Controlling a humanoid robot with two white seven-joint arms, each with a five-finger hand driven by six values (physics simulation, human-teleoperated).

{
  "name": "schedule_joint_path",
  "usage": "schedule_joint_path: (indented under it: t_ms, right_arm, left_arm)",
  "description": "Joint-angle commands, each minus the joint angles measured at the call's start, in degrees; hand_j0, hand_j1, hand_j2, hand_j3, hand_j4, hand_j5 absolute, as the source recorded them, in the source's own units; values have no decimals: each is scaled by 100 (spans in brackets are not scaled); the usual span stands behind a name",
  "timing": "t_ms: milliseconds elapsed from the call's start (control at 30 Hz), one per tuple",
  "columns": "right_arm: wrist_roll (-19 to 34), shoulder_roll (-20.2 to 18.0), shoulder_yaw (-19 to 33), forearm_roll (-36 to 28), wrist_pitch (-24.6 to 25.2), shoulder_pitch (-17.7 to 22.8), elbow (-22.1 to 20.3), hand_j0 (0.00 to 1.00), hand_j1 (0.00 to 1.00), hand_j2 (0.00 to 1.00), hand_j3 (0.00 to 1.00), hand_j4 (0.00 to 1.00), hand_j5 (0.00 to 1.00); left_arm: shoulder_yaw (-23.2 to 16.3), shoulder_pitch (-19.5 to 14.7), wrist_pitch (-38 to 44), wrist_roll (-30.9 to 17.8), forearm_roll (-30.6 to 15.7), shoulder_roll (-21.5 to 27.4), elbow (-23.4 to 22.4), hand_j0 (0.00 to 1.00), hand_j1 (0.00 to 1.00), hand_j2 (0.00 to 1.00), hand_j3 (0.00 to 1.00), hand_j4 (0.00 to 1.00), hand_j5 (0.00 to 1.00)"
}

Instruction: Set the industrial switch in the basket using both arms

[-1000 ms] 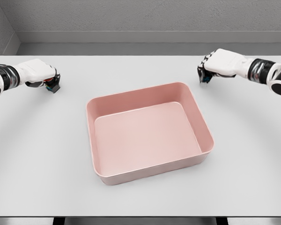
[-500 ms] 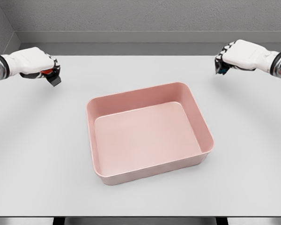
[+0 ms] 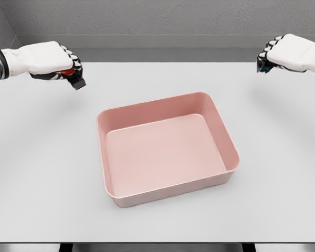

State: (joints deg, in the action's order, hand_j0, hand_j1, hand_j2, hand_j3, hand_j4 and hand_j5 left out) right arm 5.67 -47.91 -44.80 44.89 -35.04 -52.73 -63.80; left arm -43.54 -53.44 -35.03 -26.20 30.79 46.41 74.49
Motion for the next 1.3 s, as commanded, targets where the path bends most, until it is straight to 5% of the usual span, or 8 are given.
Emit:
schedule_joint_path:
  t_ms: [0, 333, 600, 700, 1067, 1267]
  right_arm:
    - [-4, -17, 33, -42, 4, 0, -106, 46, 46, 46, 46, 46, 46]
    - [-4, -26, 33, -226, 4, 123, -528, 45, 45, 45, 45, 45, 45]
    - [5, -175, 94, -296, 4, 149, -607, 45, 45, 45, 45, 45, 45]
    - [5, -184, 112, -376, 4, 149, -651, 45, 45, 45, 45, 45, 45]
    - [5, -632, 165, -683, 4, 518, -1785, 45, 45, 45, 45, 45, 45]
    - [5, -615, 173, -727, 4, 536, -1934, 45, 45, 45, 45, 45, 45]
  left_arm:
    - [4, 0, 3, -61, -310, 35, 92, 50, 50, 50, 50, 50, 50]
    - [-427, 18, 3, -113, -820, 422, 1551, 50, 50, 50, 50, 50, 50]
    - [-498, 35, 3, -113, -1119, 422, 1613, 50, 50, 50, 50, 50, 50]
    - [-603, 35, 3, -219, -1260, 439, 2035, 50, 50, 50, 50, 50, 50]
    - [-1122, 62, 3, -210, -1268, 439, 2140, 51, 51, 51, 51, 51, 51]
    - [-1148, 62, 3, -201, -1295, 430, 2149, 58, 58, 58, 58, 58, 58]
